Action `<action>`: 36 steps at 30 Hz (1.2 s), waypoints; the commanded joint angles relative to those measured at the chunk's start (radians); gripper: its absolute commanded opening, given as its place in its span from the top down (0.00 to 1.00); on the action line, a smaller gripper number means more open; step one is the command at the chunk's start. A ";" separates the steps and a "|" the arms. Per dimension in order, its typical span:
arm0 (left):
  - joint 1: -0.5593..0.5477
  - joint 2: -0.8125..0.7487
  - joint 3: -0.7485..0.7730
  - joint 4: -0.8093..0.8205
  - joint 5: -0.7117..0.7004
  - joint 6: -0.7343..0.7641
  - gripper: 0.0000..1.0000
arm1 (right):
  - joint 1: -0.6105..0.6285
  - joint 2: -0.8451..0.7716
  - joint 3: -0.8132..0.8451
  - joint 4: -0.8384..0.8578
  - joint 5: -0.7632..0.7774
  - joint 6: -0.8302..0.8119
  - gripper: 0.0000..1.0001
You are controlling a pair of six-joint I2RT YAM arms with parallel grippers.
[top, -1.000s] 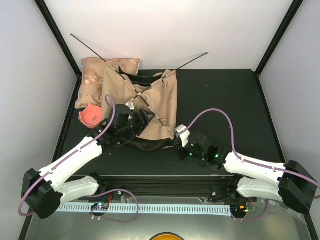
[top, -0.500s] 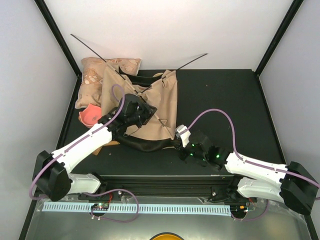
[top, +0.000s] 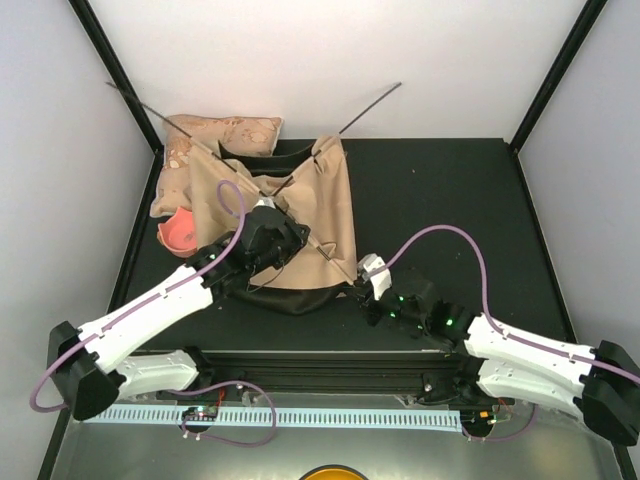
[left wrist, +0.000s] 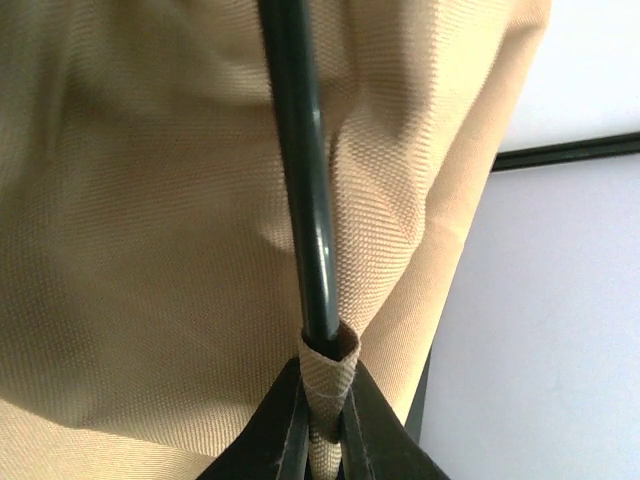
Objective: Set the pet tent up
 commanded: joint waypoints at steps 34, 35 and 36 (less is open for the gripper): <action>-0.138 0.004 0.444 0.136 -0.200 1.075 0.98 | 0.002 -0.276 -0.141 0.181 -0.179 -0.102 0.35; -0.138 0.003 0.443 0.142 -0.194 1.076 0.98 | 0.002 -0.251 -0.121 0.176 -0.184 -0.105 0.35; -0.138 0.001 0.439 0.150 -0.188 1.076 0.98 | 0.002 -0.223 -0.099 0.169 -0.191 -0.108 0.36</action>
